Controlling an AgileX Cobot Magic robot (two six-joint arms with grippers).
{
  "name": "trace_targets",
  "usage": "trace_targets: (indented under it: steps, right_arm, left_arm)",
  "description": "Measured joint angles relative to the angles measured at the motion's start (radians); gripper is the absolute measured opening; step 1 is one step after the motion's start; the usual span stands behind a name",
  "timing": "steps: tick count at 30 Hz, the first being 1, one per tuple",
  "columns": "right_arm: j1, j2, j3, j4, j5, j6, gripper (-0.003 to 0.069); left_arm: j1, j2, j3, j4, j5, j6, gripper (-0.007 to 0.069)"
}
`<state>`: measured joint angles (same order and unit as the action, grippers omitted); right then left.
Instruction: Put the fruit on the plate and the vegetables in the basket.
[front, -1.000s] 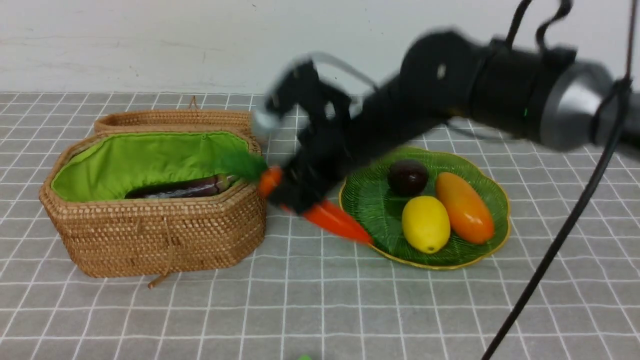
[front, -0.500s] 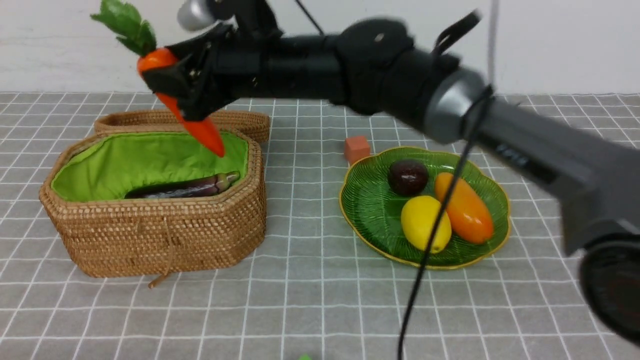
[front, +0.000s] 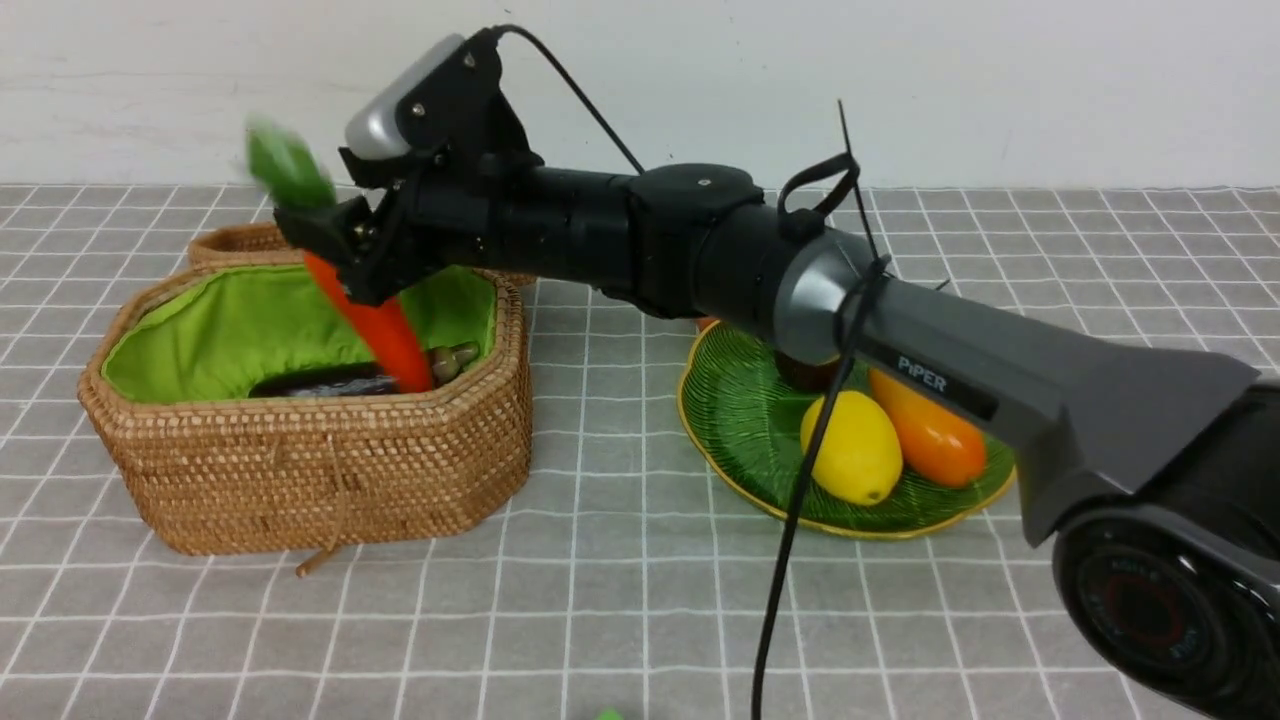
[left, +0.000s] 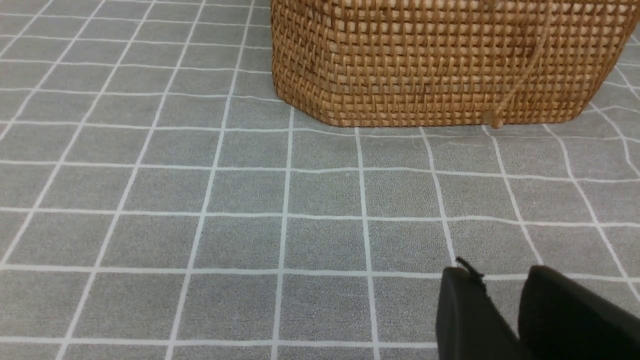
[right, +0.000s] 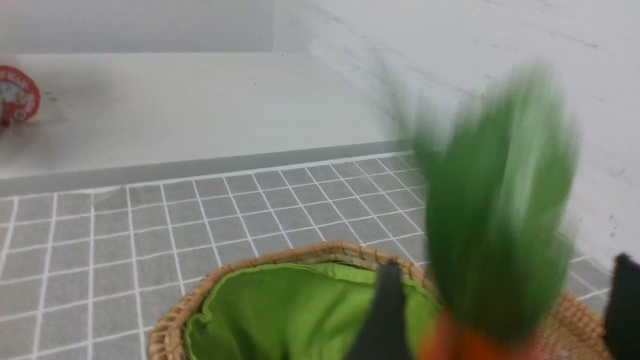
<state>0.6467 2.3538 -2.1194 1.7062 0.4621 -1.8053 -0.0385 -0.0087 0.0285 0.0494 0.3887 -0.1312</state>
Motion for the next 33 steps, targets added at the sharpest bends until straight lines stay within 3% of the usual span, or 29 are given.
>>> trace_targets:
  steps: [3,4,9,15,16,17,18,21,28,33]
  right_arm:
    - [-0.001,-0.021,0.000,-0.005,0.146,0.165,0.0671]
    - [-0.001,-0.021,0.000,-0.007,0.158,0.165,0.0670]
    - [-0.001,-0.101,-0.010,-0.202,0.451,0.374,0.0543]
    - [0.003,-0.257,-0.013,-0.965,0.665,0.952,0.0078]
    - [0.003,-0.276,-0.013,-1.068,0.684,1.039,0.0036]
    - [0.003,-0.286,-0.013,-1.092,0.693,1.083,0.0028]
    - [0.003,-0.320,-0.013,-1.267,0.733,1.226,-0.0009]
    - [-0.011,-0.406,-0.004,-1.464,0.778,1.464,-0.0017]
    - [-0.044,-0.606,0.200,-1.510,0.787,1.561,-0.0016]
    - [-0.057,-0.804,0.514,-1.510,0.742,1.568,-0.0014]
  left_arm:
    - [0.000,0.000,0.000,0.000,0.000,0.000,0.0176]
    - [0.000,0.000,0.000,0.000,0.000,0.000,0.0176]
    - [0.000,0.000,0.000,0.000,0.000,0.000,0.0176]
    - [0.000,0.000,0.000,0.000,0.000,0.000,0.0184]
    - [0.000,0.000,0.000,0.000,0.000,0.000,0.0184]
    - [0.000,0.000,0.000,0.000,0.000,0.000,0.0184]
    - [0.000,0.000,0.000,0.000,0.000,0.000,0.0186]
    - [0.000,0.000,0.000,0.000,0.000,0.000,0.0186]
    - [0.000,0.000,0.000,0.000,0.000,0.000,0.0197]
    - [0.000,0.000,0.000,0.000,0.000,0.000,0.0202]
